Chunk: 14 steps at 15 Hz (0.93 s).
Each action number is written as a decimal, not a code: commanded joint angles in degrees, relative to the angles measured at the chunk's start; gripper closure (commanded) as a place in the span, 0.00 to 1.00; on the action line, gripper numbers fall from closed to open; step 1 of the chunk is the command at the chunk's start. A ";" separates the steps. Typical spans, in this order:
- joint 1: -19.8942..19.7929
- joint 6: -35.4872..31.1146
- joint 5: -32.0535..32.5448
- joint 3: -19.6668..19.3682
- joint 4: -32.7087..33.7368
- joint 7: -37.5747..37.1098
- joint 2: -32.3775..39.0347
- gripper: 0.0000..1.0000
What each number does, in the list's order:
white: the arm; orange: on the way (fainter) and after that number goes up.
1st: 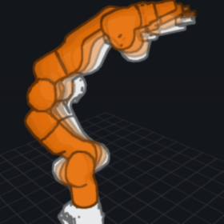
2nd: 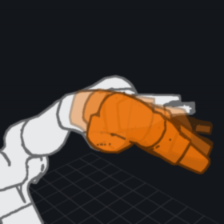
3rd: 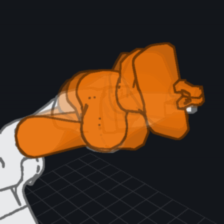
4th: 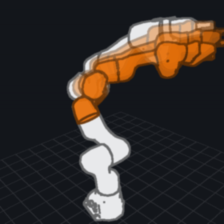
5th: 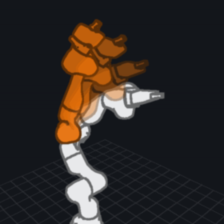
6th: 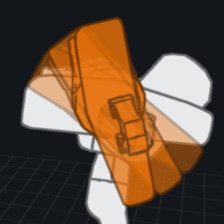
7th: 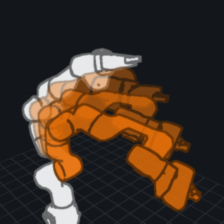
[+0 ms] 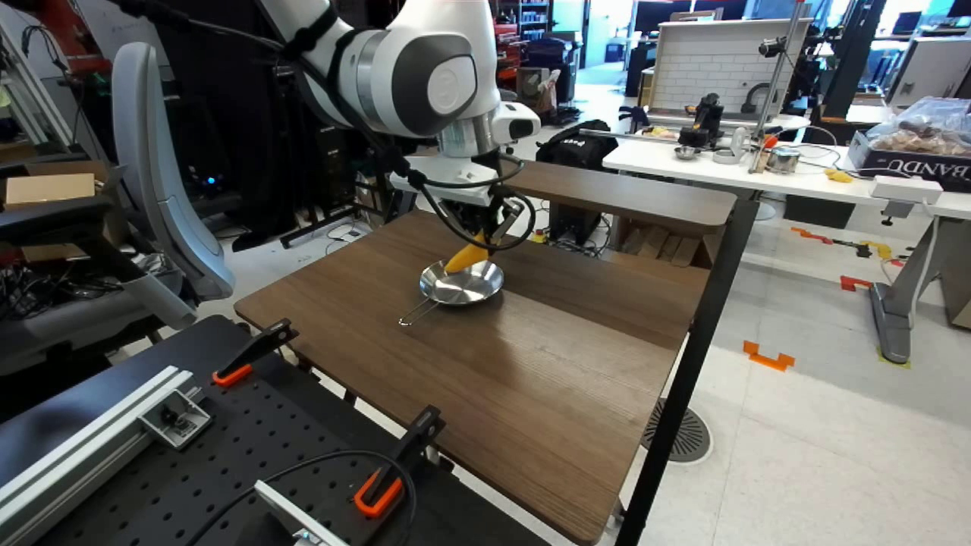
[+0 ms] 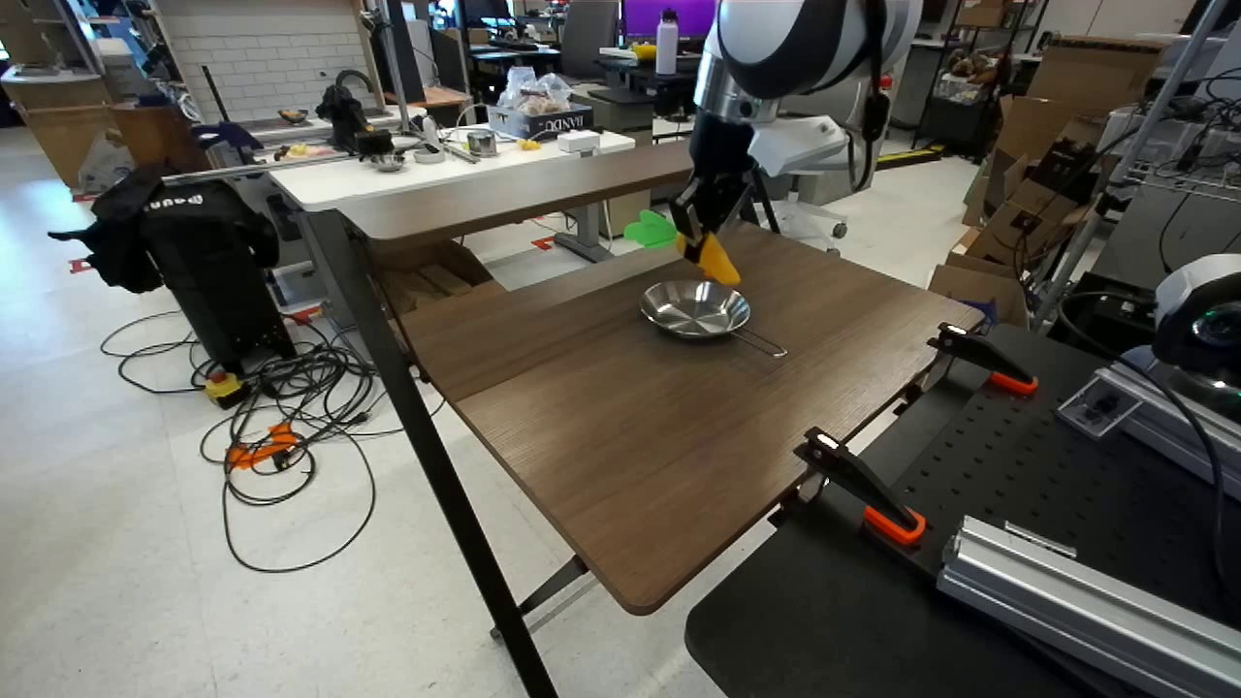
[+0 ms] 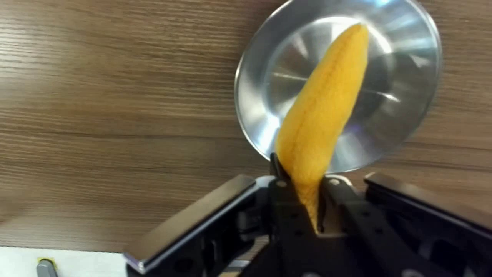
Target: Put the carrot plushie on the pan
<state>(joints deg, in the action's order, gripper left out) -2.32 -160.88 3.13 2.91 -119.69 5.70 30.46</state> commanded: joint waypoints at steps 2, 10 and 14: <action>0.96 0.55 -0.82 1.25 -1.89 0.26 -1.68 0.97; 0.58 2.05 -1.52 2.09 -3.53 0.38 -3.39 0.26; 0.50 2.20 -1.83 2.34 -5.96 0.47 -6.98 0.01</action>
<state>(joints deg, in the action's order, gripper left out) -1.77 -160.58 2.69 4.71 -122.21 5.69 28.64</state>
